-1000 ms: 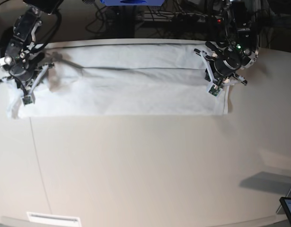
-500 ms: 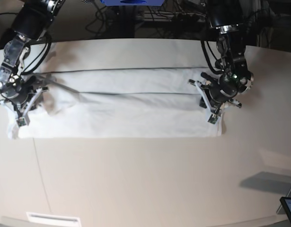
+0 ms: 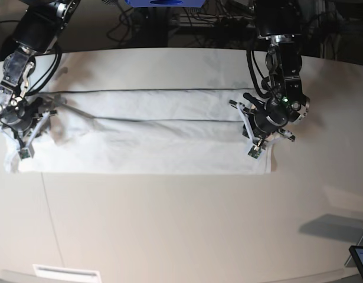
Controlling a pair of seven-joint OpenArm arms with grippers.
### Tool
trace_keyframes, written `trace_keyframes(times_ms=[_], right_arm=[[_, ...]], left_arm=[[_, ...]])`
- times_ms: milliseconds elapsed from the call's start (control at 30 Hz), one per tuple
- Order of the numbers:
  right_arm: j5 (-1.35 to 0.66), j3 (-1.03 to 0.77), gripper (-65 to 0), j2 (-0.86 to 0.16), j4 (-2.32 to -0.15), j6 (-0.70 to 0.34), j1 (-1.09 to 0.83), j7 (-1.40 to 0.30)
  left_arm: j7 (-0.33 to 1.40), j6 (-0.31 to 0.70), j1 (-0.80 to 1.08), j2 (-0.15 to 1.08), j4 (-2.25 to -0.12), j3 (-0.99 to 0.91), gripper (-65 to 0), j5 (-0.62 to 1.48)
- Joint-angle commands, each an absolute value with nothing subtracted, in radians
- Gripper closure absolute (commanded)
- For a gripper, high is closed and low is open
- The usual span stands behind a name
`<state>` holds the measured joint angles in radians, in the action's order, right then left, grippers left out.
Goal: Fold the T-shirt properly
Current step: 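Grasp the folded edge with both grippers and pull it taut, then release and move the left gripper to the strip's end, grasp it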
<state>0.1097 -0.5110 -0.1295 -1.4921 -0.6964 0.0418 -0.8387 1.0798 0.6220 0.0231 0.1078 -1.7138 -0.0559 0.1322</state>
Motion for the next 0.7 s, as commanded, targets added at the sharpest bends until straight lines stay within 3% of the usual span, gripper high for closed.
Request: trace_keyframes(times_ms=[0, 200, 400, 667], right_arm=[[0.136, -0.515, -1.0, -0.142, -1.5, -0.698, 0.047, -0.875], [0.136, -0.513, -1.0, -0.142, -1.5, -0.698, 0.042, -0.872], [0.136, -0.51, -1.0, -0.142, -1.5, -0.698, 0.042, -0.872], [0.133, -0.507, -1.0, -0.139, -1.566, -0.698, 0.036, -0.872]], left_arm=[[1.069, 0.625, 0.012, 0.111, -1.728, -0.056, 0.0, 0.139], [1.069, 0.625, 0.013, 0.094, -1.739, -0.059, 0.0, 0.14], [1.069, 0.624, 0.036, 0.082, -1.897, -0.064, 0.0, 0.14], [1.069, 0.63, 0.039, 0.048, -1.923, -0.394, -2.2, 0.147]])
